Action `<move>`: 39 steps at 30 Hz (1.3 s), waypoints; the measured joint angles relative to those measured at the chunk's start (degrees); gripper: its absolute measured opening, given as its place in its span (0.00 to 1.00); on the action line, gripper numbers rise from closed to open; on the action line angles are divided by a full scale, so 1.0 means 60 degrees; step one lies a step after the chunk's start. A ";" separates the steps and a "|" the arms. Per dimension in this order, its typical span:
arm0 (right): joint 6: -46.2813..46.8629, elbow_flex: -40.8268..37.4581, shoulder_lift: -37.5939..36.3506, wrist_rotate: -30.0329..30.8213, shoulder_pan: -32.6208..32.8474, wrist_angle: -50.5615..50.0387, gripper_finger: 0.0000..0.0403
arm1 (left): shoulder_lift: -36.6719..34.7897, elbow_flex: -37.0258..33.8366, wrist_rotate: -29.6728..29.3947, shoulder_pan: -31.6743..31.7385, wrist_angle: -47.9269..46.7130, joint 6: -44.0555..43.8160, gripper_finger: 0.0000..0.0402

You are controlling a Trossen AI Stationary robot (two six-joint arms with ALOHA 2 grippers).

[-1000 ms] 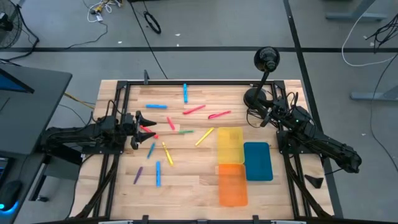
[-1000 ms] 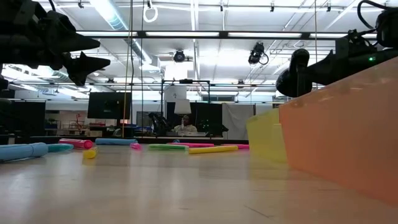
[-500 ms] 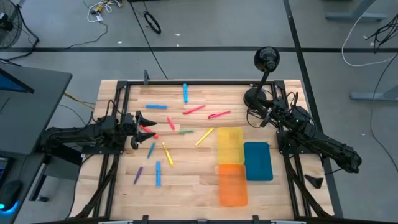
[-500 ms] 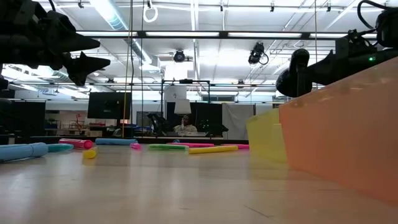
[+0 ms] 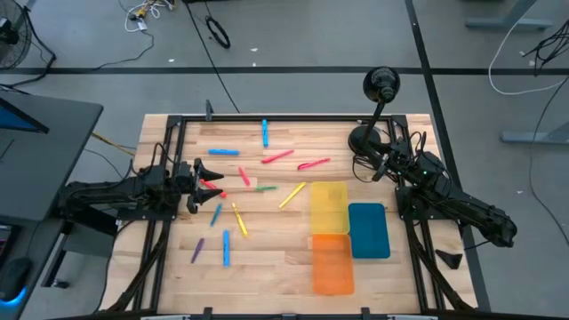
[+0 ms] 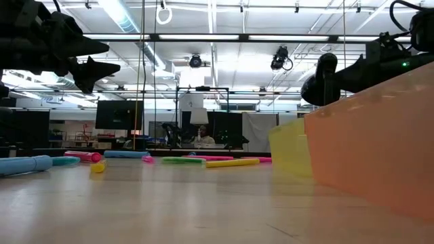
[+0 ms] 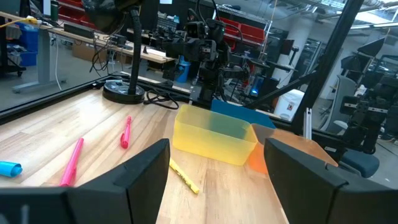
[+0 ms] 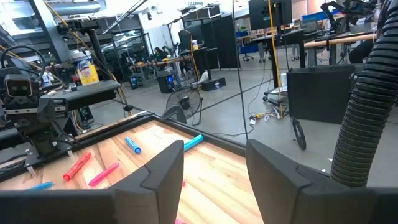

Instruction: Pick & Place Markers

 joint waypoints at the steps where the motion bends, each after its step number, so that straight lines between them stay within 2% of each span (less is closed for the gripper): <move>1: 0.0000 0.0000 -0.0001 0.0000 -0.0002 -0.0002 0.44 | 0.0000 0.0000 0.0000 0.0000 0.0002 0.0000 0.67; 39: 0.0000 0.0000 0.0003 -0.0002 0.0001 -0.0001 0.44 | -0.0004 0.0025 0.0002 0.0004 0.0037 0.0002 0.67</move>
